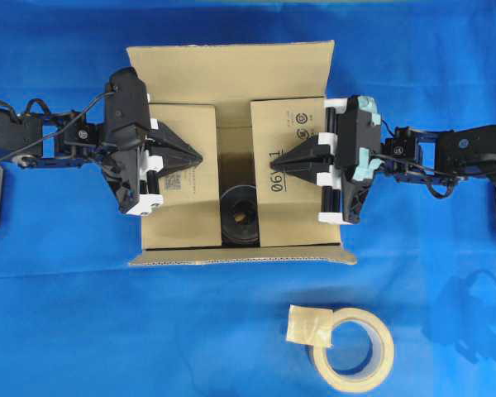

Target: Close the cardboard box.

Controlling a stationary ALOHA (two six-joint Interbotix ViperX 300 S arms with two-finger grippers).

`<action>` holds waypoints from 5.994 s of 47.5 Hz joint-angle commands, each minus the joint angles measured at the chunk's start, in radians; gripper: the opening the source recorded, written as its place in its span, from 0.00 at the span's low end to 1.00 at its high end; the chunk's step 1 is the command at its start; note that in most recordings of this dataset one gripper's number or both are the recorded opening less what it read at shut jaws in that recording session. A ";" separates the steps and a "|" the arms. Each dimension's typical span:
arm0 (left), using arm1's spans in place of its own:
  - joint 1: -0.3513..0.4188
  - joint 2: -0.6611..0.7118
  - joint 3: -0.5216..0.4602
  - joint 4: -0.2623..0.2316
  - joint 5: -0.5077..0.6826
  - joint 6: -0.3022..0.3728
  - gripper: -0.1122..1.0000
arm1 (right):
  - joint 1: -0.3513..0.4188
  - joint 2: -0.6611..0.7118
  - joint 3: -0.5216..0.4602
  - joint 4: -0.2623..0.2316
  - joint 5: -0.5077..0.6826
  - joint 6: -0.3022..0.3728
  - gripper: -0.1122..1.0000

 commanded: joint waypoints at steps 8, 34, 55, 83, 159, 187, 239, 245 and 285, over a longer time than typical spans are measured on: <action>0.011 0.021 -0.063 -0.003 -0.012 0.009 0.10 | -0.002 -0.008 -0.020 0.003 -0.005 0.002 0.10; 0.129 0.141 -0.273 0.002 -0.012 0.172 0.10 | 0.006 -0.008 -0.020 0.003 -0.005 0.003 0.10; 0.173 0.215 -0.301 0.002 -0.098 0.224 0.10 | 0.008 -0.008 -0.020 0.005 -0.005 0.003 0.10; 0.153 0.284 -0.284 -0.002 -0.167 0.221 0.10 | 0.008 -0.009 -0.018 0.005 -0.005 0.003 0.10; 0.149 0.284 -0.264 -0.002 -0.167 0.213 0.10 | 0.439 -0.337 0.038 0.003 0.094 0.003 0.10; 0.144 0.284 -0.264 -0.002 -0.167 0.207 0.10 | 0.431 -0.253 0.064 0.014 0.071 0.003 0.10; 0.132 0.279 -0.265 -0.003 -0.166 0.206 0.10 | 0.126 -0.147 0.086 0.104 0.161 0.003 0.10; 0.132 0.268 -0.270 -0.003 -0.163 0.206 0.10 | 0.126 -0.147 0.084 0.103 0.160 0.003 0.10; 0.327 0.046 -0.476 -0.002 0.264 0.314 0.10 | 0.126 -0.147 0.083 0.103 0.129 -0.005 0.10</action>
